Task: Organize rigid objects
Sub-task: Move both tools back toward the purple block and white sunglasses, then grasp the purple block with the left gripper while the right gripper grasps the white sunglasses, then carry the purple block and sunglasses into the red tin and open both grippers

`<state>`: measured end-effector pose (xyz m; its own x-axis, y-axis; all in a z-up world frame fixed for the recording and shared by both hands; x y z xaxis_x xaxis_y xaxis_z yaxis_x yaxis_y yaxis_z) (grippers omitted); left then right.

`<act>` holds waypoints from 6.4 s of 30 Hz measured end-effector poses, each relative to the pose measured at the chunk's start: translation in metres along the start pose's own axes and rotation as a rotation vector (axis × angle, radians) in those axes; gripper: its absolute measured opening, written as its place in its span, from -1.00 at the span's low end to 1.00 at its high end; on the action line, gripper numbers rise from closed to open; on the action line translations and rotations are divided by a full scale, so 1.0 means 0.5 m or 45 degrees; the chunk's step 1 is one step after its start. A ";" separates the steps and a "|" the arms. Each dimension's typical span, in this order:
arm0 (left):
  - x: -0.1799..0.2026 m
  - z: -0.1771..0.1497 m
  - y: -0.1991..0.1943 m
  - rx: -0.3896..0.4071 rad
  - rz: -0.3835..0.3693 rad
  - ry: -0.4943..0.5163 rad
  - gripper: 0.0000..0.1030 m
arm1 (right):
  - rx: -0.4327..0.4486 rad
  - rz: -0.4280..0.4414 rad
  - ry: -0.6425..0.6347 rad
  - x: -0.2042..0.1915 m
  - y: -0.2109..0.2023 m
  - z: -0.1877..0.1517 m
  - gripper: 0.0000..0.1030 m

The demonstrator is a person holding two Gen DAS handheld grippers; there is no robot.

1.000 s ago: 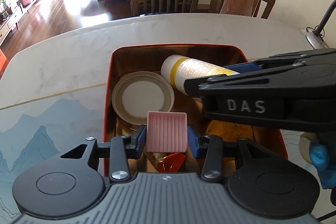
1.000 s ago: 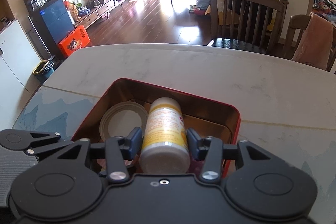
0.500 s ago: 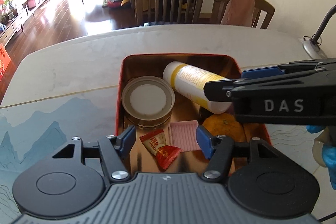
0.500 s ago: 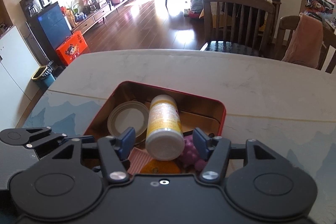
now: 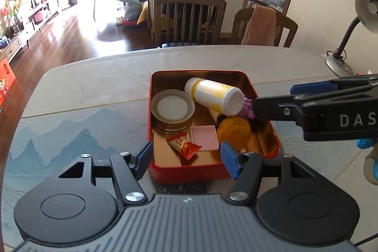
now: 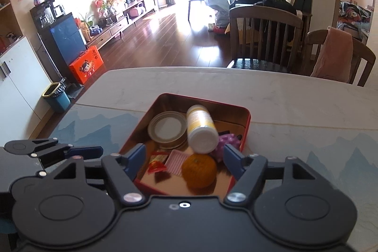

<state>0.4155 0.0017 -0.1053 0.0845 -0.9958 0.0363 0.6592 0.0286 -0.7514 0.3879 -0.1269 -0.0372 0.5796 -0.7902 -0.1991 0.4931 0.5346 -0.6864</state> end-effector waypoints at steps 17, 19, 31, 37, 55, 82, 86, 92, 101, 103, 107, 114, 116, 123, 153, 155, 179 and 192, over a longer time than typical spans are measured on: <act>-0.029 -0.091 -0.141 0.085 -0.039 -0.021 0.52 | 0.050 0.009 -0.010 -0.073 -0.115 -0.131 0.86; -0.030 -0.102 -0.151 0.092 -0.034 -0.014 0.56 | 0.042 0.001 -0.028 -0.080 -0.117 -0.149 0.94; -0.067 -0.197 -0.156 0.039 0.006 -0.041 0.58 | -0.048 -0.047 -0.039 -0.110 -0.098 -0.281 0.99; -0.081 -0.241 -0.129 0.001 0.062 -0.012 0.58 | -0.091 -0.071 -0.096 -0.138 -0.076 -0.341 0.99; -0.078 -0.308 -0.023 -0.105 0.092 0.066 0.58 | -0.215 -0.046 -0.155 -0.159 -0.028 -0.425 0.66; 0.009 -0.293 0.004 -0.089 -0.008 0.208 -0.36 | -0.183 -0.078 -0.174 -0.157 -0.023 -0.430 -0.18; 0.017 -0.293 0.003 -0.103 -0.012 0.223 -0.54 | -0.186 -0.071 -0.167 -0.155 -0.025 -0.430 -0.19; 0.010 -0.302 -0.008 -0.126 -0.012 0.194 -0.61 | -0.166 -0.044 -0.077 -0.144 -0.045 -0.430 -0.19; -0.016 -0.298 -0.052 -0.125 -0.024 0.074 -0.61 | -0.101 -0.028 -0.043 -0.148 -0.094 -0.413 -0.19; -0.019 -0.294 -0.065 -0.119 -0.033 0.053 -0.61 | -0.083 -0.019 -0.041 -0.151 -0.108 -0.407 -0.19; -0.025 -0.285 -0.094 -0.096 -0.040 0.025 -0.61 | -0.039 -0.018 -0.032 -0.151 -0.137 -0.390 -0.19; -0.032 -0.252 -0.147 -0.054 -0.058 -0.035 -0.61 | 0.013 -0.005 -0.056 -0.161 -0.179 -0.346 -0.19; -0.031 -0.242 -0.159 -0.042 -0.069 -0.045 -0.61 | 0.031 -0.003 -0.058 -0.163 -0.188 -0.330 -0.19; -0.024 -0.198 -0.192 0.011 -0.081 -0.046 -0.61 | 0.101 -0.015 -0.068 -0.158 -0.207 -0.267 -0.19; -0.017 -0.034 -0.109 0.064 -0.087 -0.108 -0.61 | 0.164 -0.056 -0.152 -0.067 -0.120 -0.081 -0.19; -0.016 -0.034 -0.086 0.042 -0.077 -0.118 -0.61 | 0.150 -0.046 -0.159 -0.059 -0.101 -0.068 -0.19; -0.005 0.002 0.129 -0.097 0.021 -0.075 -0.61 | -0.073 0.149 -0.175 -0.044 0.164 0.032 -0.19; -0.018 -0.008 0.182 -0.166 0.004 -0.105 -0.61 | -0.154 0.192 -0.182 -0.046 0.211 0.023 -0.19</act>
<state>0.4717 0.0130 -0.1767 0.1514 -0.9849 0.0836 0.5569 0.0152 -0.8304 0.4341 -0.0487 -0.0970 0.7309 -0.6493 -0.2105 0.3180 0.5968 -0.7367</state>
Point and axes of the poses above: each gripper's, at about its wrist camera, not at the fingertips, and y roughly the way its jaws point, x to its right, z to its top, the point moved 7 cm from there along y, roughly the way its jaws point, and after that the axes turned 3 degrees about z, right-handed, at the moved point
